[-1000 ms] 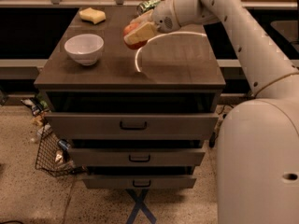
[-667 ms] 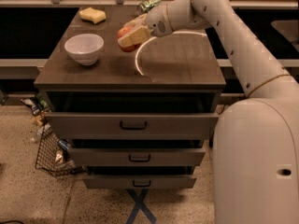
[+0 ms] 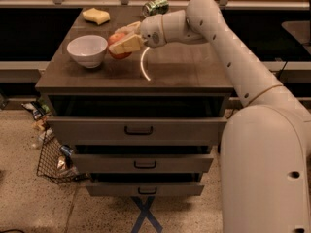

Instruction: Move apple near white bowl

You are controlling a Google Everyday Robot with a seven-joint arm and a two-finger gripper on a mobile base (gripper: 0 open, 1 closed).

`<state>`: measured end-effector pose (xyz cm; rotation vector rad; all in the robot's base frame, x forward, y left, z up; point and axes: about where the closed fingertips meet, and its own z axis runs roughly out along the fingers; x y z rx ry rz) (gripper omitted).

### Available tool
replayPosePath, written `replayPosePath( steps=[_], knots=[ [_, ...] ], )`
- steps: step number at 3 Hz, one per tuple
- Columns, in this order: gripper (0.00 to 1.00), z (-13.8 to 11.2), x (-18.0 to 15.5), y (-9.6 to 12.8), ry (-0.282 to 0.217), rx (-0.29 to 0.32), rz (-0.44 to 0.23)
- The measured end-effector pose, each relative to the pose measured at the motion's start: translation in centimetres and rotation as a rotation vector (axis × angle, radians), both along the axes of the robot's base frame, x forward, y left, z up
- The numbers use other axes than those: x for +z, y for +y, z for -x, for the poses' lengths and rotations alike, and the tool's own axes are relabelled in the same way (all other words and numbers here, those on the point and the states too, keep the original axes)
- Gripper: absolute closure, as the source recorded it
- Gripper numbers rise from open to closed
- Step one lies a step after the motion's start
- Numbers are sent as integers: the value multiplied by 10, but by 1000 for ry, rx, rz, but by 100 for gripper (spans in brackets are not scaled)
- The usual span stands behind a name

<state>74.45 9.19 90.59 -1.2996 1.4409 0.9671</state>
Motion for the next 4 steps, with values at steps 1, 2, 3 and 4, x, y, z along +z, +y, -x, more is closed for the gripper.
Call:
replayPosePath(
  steps=[1,2,3,4],
  knots=[
    [51,-2,-13,19,12,22,-59],
    [28,-5,-22,25,22,27,-81],
    [4,-8,-36,21,40,12,-91],
    [0,-10,-41,14,39,-1,-93]
  ],
)
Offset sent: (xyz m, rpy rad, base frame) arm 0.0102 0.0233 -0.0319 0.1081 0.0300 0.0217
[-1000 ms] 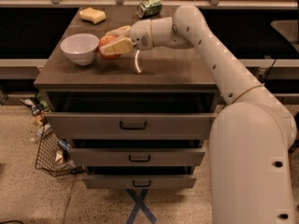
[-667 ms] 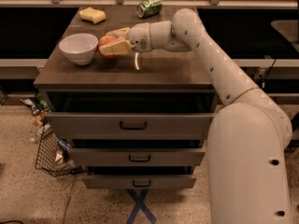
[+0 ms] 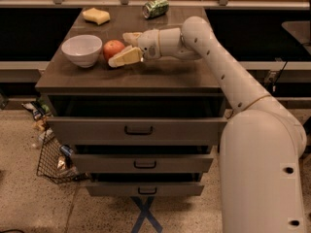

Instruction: Move apple near white bowl

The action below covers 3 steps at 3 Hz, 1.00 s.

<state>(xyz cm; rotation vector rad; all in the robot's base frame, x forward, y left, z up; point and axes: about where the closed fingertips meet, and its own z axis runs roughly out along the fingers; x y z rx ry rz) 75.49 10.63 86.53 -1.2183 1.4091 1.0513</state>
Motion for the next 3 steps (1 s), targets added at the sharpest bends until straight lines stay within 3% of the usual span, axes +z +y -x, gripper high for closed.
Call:
replayPosePath(
  steps=[1,2,3],
  knots=[
    [0,-2,2,-13,-13,-20,9],
    [0,-9,15,-55,-58,-81,74],
    [0,-14,15,-101,-68,-164,101]
  ],
)
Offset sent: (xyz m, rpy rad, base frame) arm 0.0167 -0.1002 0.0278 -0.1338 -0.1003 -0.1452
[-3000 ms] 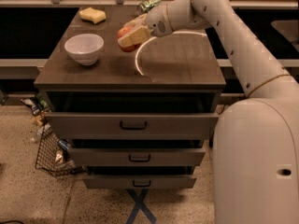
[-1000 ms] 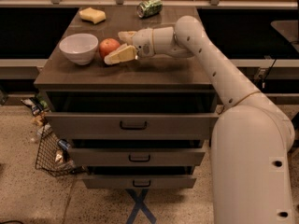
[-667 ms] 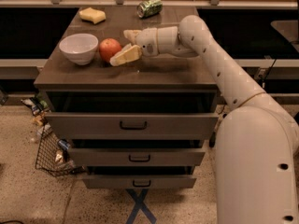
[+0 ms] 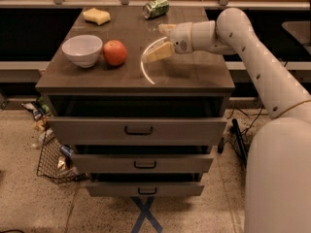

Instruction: Move apple near white bowl

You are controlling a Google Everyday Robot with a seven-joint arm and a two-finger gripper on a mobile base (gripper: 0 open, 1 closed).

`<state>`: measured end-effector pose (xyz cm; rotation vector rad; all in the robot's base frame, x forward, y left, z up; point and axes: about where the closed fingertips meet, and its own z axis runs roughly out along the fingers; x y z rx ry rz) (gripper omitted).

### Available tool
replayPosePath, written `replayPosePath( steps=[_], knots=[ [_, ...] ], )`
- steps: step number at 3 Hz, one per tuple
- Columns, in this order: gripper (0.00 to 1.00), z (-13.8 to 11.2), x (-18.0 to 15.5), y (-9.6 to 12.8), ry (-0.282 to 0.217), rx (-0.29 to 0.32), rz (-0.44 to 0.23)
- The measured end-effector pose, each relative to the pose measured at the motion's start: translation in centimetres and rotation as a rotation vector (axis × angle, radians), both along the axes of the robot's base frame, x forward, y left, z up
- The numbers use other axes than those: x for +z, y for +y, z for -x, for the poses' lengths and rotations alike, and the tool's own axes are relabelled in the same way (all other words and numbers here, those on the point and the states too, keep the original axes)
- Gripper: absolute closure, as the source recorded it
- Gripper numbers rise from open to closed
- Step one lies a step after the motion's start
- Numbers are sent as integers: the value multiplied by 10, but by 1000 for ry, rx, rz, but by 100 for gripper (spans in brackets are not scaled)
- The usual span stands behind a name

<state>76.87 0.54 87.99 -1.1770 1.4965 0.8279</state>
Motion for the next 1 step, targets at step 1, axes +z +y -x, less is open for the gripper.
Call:
replayPosePath(
  steps=[1],
  knots=[
    [0,0,0,-3,0,-4,-1]
  ],
)
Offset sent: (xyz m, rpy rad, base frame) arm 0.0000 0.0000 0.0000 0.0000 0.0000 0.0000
